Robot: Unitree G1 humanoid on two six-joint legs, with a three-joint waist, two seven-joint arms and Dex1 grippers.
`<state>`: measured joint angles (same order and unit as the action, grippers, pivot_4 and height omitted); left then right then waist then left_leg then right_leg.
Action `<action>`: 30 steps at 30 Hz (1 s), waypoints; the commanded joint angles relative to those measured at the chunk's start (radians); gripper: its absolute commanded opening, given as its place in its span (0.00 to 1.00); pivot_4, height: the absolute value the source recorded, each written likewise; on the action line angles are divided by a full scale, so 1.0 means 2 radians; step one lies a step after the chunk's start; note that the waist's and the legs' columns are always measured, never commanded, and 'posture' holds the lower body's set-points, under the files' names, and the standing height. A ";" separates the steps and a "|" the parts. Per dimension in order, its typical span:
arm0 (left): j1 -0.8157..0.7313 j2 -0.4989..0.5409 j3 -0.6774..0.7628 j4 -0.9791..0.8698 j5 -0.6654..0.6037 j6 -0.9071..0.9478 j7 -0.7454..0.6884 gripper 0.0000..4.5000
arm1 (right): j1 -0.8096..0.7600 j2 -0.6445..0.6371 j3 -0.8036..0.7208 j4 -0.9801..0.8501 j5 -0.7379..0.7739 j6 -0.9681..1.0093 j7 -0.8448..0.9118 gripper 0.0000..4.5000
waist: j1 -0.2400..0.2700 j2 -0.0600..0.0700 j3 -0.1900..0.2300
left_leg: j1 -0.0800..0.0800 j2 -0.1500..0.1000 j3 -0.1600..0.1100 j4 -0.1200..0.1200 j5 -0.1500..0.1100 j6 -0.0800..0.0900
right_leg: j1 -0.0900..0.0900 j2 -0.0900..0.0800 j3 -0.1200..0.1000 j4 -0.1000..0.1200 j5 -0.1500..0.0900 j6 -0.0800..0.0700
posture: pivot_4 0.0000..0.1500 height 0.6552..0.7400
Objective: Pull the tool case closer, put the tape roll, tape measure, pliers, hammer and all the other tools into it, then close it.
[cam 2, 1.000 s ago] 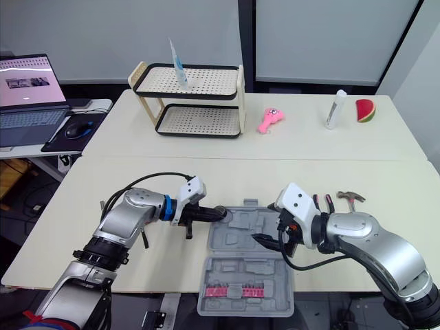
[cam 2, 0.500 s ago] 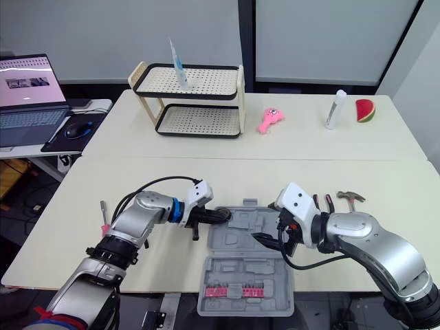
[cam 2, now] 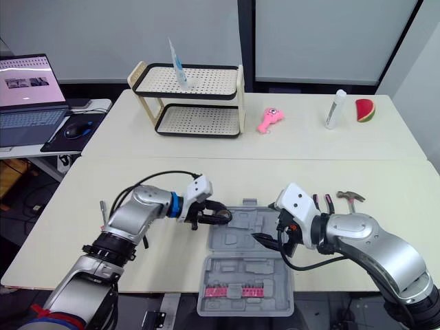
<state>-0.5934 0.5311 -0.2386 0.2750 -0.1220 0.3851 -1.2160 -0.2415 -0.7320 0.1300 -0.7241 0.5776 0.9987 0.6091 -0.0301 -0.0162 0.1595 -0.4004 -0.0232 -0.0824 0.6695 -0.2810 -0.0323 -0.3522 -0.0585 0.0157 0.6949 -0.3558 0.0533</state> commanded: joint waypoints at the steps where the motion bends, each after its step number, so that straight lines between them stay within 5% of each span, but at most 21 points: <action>1: 0.000 0.009 0.016 -0.030 -0.016 -0.008 -0.004 0.71 | 0.000 0.000 -0.014 -0.016 0.008 0.000 -0.002 1.00 | 0.000 0.000 0.000 | 0.000 0.000 0.000 0.000 0.000 0.000 | 0.000 0.000 0.000 0.000 0.000 0.000 | 1.00 0.87; 5: 0.008 0.005 0.015 -0.025 -0.020 -0.036 -0.002 0.71 | -0.002 0.001 -0.013 -0.012 0.007 -0.003 -0.002 1.00 | 0.001 0.000 0.000 | 0.000 0.000 0.000 0.000 0.000 0.000 | 0.000 0.000 0.000 0.000 0.000 0.000 | 1.00 0.87; 12: 0.011 -0.009 0.005 0.009 -0.007 -0.073 0.007 0.29 | -0.004 0.001 -0.012 -0.012 0.007 -0.003 -0.002 1.00 | 0.001 0.000 0.000 | 0.000 0.000 0.000 0.000 0.000 0.000 | 0.000 0.000 0.000 0.000 0.000 0.000 | 1.00 0.87; 30: -0.008 -0.048 -0.024 0.131 0.057 -0.160 0.039 0.29 | 0.003 0.001 -0.006 -0.014 -0.002 -0.010 -0.003 1.00 | 0.001 0.000 0.000 | 0.000 0.000 0.000 0.000 0.000 0.000 | 0.000 0.000 0.000 0.000 0.000 0.000 | 1.00 0.87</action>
<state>-0.5947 0.4359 -0.2796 0.5277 -0.0241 0.0947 -1.1452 -0.2399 -0.7315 0.1312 -0.7238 0.5716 0.9968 0.6054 -0.0283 -0.0164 0.1596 -0.4005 -0.0238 -0.0823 0.6701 -0.2811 -0.0321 -0.3520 -0.0586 0.0152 0.6948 -0.3558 0.0533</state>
